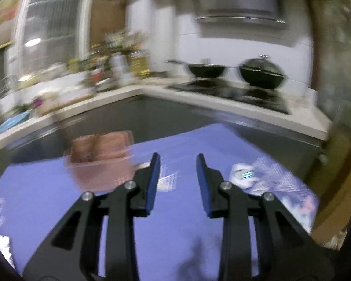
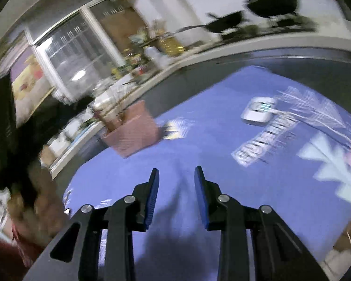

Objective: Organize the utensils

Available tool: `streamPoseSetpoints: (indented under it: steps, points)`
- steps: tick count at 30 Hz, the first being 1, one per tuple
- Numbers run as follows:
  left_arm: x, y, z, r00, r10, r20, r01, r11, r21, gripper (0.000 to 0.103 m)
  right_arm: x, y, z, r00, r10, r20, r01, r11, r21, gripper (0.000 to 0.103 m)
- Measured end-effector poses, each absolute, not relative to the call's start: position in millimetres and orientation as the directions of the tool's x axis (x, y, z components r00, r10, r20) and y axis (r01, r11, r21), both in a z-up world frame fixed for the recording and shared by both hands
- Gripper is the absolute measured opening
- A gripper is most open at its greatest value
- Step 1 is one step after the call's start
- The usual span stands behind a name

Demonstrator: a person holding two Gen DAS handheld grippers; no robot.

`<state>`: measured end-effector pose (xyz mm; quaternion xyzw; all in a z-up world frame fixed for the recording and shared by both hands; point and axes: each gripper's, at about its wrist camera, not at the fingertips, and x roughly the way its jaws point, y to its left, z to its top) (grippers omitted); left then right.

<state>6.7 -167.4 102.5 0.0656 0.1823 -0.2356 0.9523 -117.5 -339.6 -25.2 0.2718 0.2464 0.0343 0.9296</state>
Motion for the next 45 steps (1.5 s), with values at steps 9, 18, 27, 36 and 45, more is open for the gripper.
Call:
streamPoseSetpoints:
  steps: [9,18,27,36,45]
  points:
    - [-39,-331,95,0.652,-0.67,-0.355,0.741,0.663,0.11,0.03,-155,-416,-53,0.881,0.081,-0.466,0.216,0.807,0.549,0.032]
    - [-57,-401,94,0.626,-0.701,-0.342,0.771,0.622,0.136,0.03,-163,-453,-61,0.879,0.076,-0.47,0.221,0.809,0.545,0.032]
    - [-62,-412,97,0.601,-0.726,-0.334,0.792,0.596,0.129,0.038,-174,-460,-65,0.88,0.046,-0.473,0.264,0.779,0.568,0.032]
    - [-43,-382,108,0.641,-0.702,-0.311,0.756,0.648,0.094,0.039,-161,-434,-56,0.875,0.068,-0.48,0.226,0.818,0.529,0.032]
    - [-34,-353,118,0.67,-0.682,-0.292,0.726,0.684,0.068,0.041,-155,-415,-47,0.874,0.073,-0.48,0.203,0.843,0.498,0.032]
